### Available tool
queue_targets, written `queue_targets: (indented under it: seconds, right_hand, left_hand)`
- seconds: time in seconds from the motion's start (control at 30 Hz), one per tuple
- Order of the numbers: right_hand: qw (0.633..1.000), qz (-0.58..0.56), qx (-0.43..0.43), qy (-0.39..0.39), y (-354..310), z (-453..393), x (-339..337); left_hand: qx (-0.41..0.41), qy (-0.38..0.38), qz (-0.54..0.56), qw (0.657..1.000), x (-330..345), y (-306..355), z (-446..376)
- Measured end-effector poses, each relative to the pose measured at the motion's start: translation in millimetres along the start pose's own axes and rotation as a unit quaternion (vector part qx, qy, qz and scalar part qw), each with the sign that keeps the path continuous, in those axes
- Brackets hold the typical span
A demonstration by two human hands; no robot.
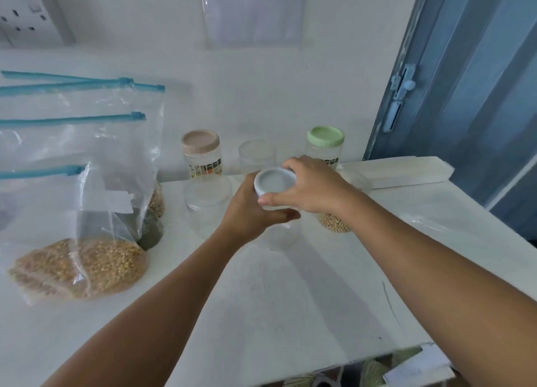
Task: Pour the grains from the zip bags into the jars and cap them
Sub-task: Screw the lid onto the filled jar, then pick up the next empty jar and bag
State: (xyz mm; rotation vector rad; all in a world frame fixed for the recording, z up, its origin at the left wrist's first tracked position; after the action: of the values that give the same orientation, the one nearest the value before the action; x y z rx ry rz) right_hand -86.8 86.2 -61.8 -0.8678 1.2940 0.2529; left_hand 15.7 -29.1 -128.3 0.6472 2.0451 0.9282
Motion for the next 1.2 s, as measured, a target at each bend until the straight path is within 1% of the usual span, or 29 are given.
queue_targets:
  seconds: [0.1,0.2,0.27,0.33,0.43,0.5,0.57,0.63,0.7,0.73,0.8,0.87,0.9,0.93,1.0,1.03,1.07,1.13,1.17,1.2]
  right_hand:
    - [1.0,-0.004,-0.015,0.004,3,1,-2]
    - [0.999,0.025,-0.044,-0.008,3,-4,-5]
    - [0.996,0.039,-0.069,-0.032,2,-6,-8]
    - [0.993,0.041,-0.085,-0.069,4,-8,-11]
    - [0.988,0.05,-0.083,-0.123,9,-8,-18]
    - [0.987,0.081,-0.073,-0.121,9,-5,-23]
    - [0.989,0.098,-0.06,-0.094,6,-3,-26]
    - [0.988,0.124,-0.061,-0.064,3,-1,-26]
    - [0.987,0.137,-0.071,-0.053,2,-2,-27]
    - [0.985,0.14,-0.084,-0.059,2,-2,-28]
    - [0.978,0.146,-0.111,-0.099,1,-4,-33]
    - [0.973,0.145,-0.112,-0.143,2,-4,-35]
    - [0.973,0.144,-0.103,-0.146,2,-4,-35]
    - [0.976,0.147,-0.089,-0.132,-1,-3,-34]
    - [0.979,0.177,-0.082,-0.065,-8,-1,-29]
    - [0.976,0.193,-0.097,-0.036,-12,0,-26]
    - [0.973,0.196,-0.117,-0.032,-16,1,-24]
    - [0.969,0.176,-0.151,-0.086,-18,0,-27]
    - [0.966,0.166,-0.154,-0.12,-18,-1,-31]
    - [0.966,0.161,-0.147,-0.138,-17,-1,-34]
  left_hand:
    - [0.003,-0.002,0.002,1.0,-1,2,2]
    - [0.002,0.008,-0.003,1.0,-1,5,6]
    - [-0.003,0.014,0.001,1.0,-3,9,10]
    - [-0.009,-0.006,0.012,1.0,-4,13,12]
    - [-0.027,-0.033,0.036,0.998,-6,13,11]
    - [-0.035,-0.04,0.035,0.998,-6,12,9]
    - [-0.055,-0.055,0.034,0.996,-7,16,7]
    - [-0.063,-0.062,0.042,0.995,-9,19,6]
    - [-0.058,-0.062,0.031,0.996,-11,21,5]
    - [-0.051,-0.057,0.024,0.997,-10,20,4]
    - [-0.034,-0.043,0.016,0.998,-8,19,4]
    - [-0.024,-0.036,0.012,0.999,-6,17,4]
    - [-0.021,-0.032,0.01,0.999,-5,17,4]
    - [-0.024,-0.029,0.008,0.999,-5,16,4]
    - [-0.03,-0.028,0.003,0.999,-5,15,5]
    - [-0.032,-0.028,-0.001,0.999,-4,14,6]
    - [-0.036,-0.025,-0.004,0.999,-4,14,6]
    - [-0.047,-0.017,-0.005,0.999,-4,13,7]
    - [-0.05,-0.016,-0.009,0.999,-4,13,7]
    - [-0.051,-0.017,-0.012,0.998,-4,14,8]
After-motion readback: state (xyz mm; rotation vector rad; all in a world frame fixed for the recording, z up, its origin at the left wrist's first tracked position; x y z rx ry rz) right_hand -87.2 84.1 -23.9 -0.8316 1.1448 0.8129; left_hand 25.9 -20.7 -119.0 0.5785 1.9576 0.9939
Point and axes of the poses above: each hand's wrist, its own z-axis away from the middle knuckle, its own x-axis out of the palm, y = z × x, the point moved 3 cm from there along -z, towards the middle knuckle, and after that the axes turned 13 degrees about x, right-handed, at the moved point
